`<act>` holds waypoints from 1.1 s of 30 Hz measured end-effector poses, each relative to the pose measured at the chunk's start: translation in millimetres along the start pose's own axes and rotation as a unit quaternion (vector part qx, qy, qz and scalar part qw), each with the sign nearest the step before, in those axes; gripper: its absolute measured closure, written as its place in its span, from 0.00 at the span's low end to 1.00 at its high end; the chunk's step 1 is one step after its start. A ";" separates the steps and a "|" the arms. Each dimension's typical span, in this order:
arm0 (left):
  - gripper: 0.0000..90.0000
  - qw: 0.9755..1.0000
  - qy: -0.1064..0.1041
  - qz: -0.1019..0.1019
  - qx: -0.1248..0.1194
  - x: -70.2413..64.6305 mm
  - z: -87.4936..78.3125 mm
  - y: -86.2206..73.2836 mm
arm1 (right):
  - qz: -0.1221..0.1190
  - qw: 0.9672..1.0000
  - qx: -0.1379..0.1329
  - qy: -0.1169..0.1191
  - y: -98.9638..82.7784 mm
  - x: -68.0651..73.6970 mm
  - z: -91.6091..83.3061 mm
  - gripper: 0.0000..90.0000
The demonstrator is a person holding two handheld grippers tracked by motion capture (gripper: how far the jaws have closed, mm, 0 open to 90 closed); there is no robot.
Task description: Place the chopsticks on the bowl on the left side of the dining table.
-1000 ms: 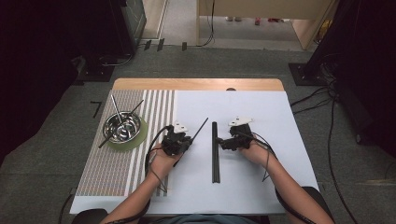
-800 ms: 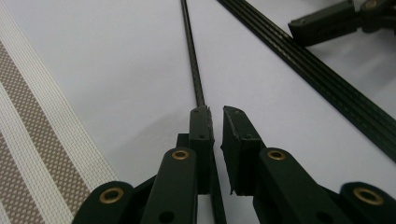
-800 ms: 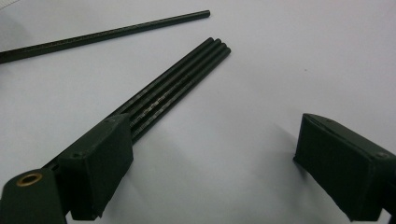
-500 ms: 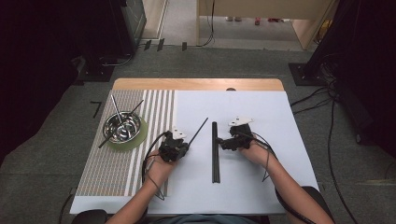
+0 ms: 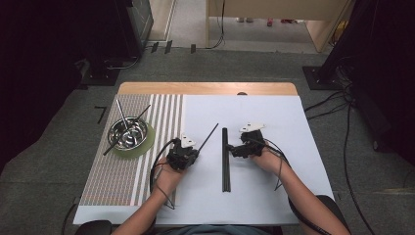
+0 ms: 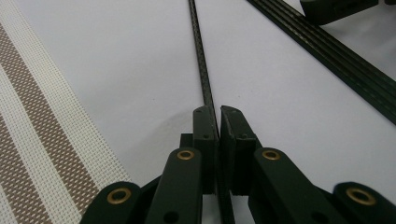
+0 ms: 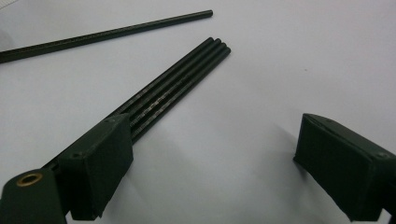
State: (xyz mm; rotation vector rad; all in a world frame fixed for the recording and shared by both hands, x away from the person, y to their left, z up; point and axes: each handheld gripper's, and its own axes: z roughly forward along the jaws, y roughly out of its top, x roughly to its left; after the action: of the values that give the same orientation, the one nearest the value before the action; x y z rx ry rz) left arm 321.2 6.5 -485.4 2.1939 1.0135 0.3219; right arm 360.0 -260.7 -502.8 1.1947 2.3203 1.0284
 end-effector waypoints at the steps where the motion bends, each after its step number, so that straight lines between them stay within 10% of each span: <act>1: 0.97 1.000 -0.002 -0.003 -0.006 0.6 0.5 -0.3 | 0.000 1.000 0.000 0.000 0.0 0.0 0.0 0.12; 33: 0.97 0.998 -0.044 -0.021 -0.043 33.1 -30.9 21.4 | 0.000 1.000 0.000 0.000 -0.1 0.0 -0.1 0.12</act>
State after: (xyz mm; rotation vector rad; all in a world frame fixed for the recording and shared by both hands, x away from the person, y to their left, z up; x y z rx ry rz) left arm 340.7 36.3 -450.2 2.0884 0.9780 0.2438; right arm 360.0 -260.8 -502.8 1.1945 2.3201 1.0289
